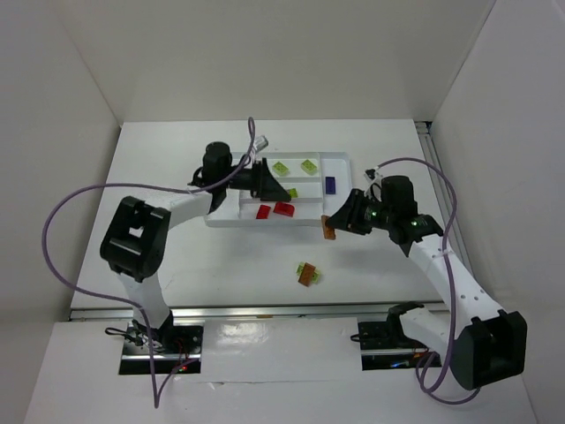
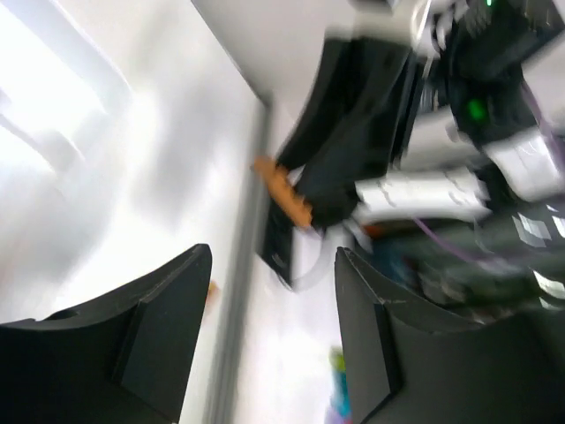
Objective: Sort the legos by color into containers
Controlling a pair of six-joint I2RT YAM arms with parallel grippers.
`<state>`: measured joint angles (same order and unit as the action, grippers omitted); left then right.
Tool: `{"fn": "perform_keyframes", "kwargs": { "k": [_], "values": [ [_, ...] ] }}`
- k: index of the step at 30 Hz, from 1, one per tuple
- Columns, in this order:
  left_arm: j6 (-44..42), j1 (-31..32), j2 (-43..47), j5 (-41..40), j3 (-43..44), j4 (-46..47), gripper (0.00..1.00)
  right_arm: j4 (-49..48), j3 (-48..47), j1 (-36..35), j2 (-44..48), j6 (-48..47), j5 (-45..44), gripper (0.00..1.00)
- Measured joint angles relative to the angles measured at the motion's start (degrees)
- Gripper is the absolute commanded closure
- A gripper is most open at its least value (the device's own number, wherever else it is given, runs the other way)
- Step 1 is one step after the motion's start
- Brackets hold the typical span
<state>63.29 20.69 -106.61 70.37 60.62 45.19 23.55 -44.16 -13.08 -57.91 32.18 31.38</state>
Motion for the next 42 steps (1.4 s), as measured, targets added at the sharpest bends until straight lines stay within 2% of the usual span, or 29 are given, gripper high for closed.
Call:
{"fn": "perform_keyframes", "kwargs": {
  "k": [3, 5, 8, 14, 22, 27, 31, 32, 35, 37, 40, 42],
  "values": [
    [-16.4, 1.1, 5.8, -12.4, 9.6, -23.7, 0.28, 1.2, -2.7, -0.8, -3.6, -0.9, -5.6, 0.78],
    [-22.8, 1.3, 10.4, -19.7, 12.5, -33.3, 0.28, 1.2, -5.1, -2.4, -6.5, -1.6, -9.4, 0.78],
    [-27.4, -0.3, 17.7, -28.9, 13.3, -43.9, 0.27, -0.3, -9.8, -6.7, -12.5, -2.1, -13.7, 0.78],
    [-30.2, -8.2, 27.1, -43.7, 12.7, -58.0, 0.25, -7.6, -22.4, -15.3, -29.7, -2.8, -17.0, 0.79],
    [-30.4, -12.5, 36.8, -53.7, 12.3, -66.2, 0.25, -14.8, -46.1, -23.1, -56.7, -4.5, -17.0, 0.79],
    [-30.4, -14.0, 40.5, -58.4, 11.3, -68.6, 0.24, -16.3, -57.0, -25.2, -68.8, -4.8, -17.0, 0.79],
    [-30.4, -14.2, 41.0, -59.8, 10.5, -69.7, 0.24, -15.5, -66.9, -26.3, -77.1, -4.8, -17.1, 0.48],
    [-30.4, -14.2, 41.0, -60.1, 10.2, -69.9, 0.24, -15.4, -68.8, -26.4, -78.4, -4.7, -17.2, 0.32],
    [-30.4, -14.2, 41.0, -60.3, 9.7, -70.9, 0.24, -15.1, -70.9, -26.6, -79.6, -4.8, -17.2, 0.15],
    [-30.4, -14.2, 41.0, -60.5, 9.7, -71.3, 0.24, -15.3, -71.5, -26.7, -79.5, -5.1, -17.5, 0.15],
    [-31.1, -14.2, 41.1, -60.5, 9.7, -71.3, 0.19, -15.3, -70.6, -26.5, -78.1, -5.3, -17.7, 0.27],
    [-32.4, -13.7, 40.9, -60.1, 9.4, -71.1, 0.19, -15.6, -64.9, -26.0, -73.8, -5.1, -17.7, 0.3]
  ]
}}
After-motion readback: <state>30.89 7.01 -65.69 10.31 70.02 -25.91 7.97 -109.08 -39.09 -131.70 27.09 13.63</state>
